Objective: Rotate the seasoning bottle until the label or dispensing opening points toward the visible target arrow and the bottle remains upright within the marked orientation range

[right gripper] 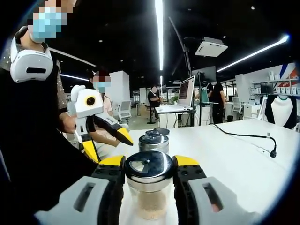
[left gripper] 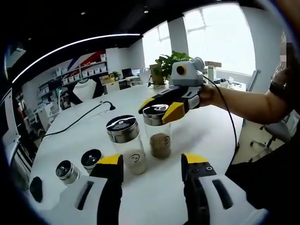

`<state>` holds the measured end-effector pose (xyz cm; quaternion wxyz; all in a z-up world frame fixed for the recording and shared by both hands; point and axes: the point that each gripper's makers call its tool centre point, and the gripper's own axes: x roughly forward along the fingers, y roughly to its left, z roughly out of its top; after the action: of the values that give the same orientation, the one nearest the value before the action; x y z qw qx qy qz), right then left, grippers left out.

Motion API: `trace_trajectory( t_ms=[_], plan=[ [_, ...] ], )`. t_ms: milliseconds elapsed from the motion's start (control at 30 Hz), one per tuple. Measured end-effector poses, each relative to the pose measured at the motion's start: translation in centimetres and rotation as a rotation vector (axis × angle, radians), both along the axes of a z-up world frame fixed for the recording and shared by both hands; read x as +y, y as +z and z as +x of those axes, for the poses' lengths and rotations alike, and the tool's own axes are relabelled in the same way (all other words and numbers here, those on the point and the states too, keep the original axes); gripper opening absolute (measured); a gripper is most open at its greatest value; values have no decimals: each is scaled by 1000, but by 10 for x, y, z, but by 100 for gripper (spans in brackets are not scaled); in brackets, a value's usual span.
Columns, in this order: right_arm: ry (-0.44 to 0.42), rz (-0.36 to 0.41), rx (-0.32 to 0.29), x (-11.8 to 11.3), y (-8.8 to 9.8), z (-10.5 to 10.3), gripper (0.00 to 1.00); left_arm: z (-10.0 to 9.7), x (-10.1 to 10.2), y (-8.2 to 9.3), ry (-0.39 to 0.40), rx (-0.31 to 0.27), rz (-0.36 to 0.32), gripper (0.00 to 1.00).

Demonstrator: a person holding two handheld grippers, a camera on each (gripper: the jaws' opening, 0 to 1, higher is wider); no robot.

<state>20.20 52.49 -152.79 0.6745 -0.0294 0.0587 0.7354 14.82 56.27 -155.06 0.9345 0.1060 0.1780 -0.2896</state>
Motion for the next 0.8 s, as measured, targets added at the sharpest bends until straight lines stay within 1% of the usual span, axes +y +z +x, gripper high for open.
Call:
trace_trajectory(
  t_ms=[133,167,200,333,400,433,467,500,567,600,633,667,733,767,800],
  plan=[
    [-23,-8,2,-4,1,3,39,-1,1,2,6,0,-14,54],
    [-37,-6,9,-5,3,4,42,-1,2,1,10,-1,-13,54],
    [-51,-8,2,-5,3,4,46,-1,2,1,11,0,-14,55],
    [-123,-13,2,-10,5,7,50,-4,4,3,16,-6,-25,55],
    [-203,2,12,-15,9,13,53,-5,6,5,25,-13,-30,57],
    [-250,26,7,-19,13,15,55,-6,8,5,32,-14,-34,58],
    [-276,46,18,-20,17,13,58,-6,9,5,37,-14,-37,60],
    [-315,50,22,-23,19,10,61,-6,12,5,50,-13,-44,61],
    [-389,35,-9,-27,17,4,67,-8,17,4,67,-13,-54,64],
    [-430,12,-8,-28,14,1,69,-8,19,4,73,-12,-57,66],
    [-473,-11,-24,-31,11,-4,73,-8,22,4,81,-11,-57,68],
    [-488,-14,-24,-31,10,-5,80,-9,25,4,90,-14,-58,70],
    [-588,-14,11,-33,5,-16,91,-11,31,5,105,-23,-62,73],
    [-620,-16,27,-33,3,-20,98,-12,37,6,121,-26,-66,75],
    [-639,-14,37,-33,2,-22,99,-12,39,5,127,-26,-68,77]
  ],
)
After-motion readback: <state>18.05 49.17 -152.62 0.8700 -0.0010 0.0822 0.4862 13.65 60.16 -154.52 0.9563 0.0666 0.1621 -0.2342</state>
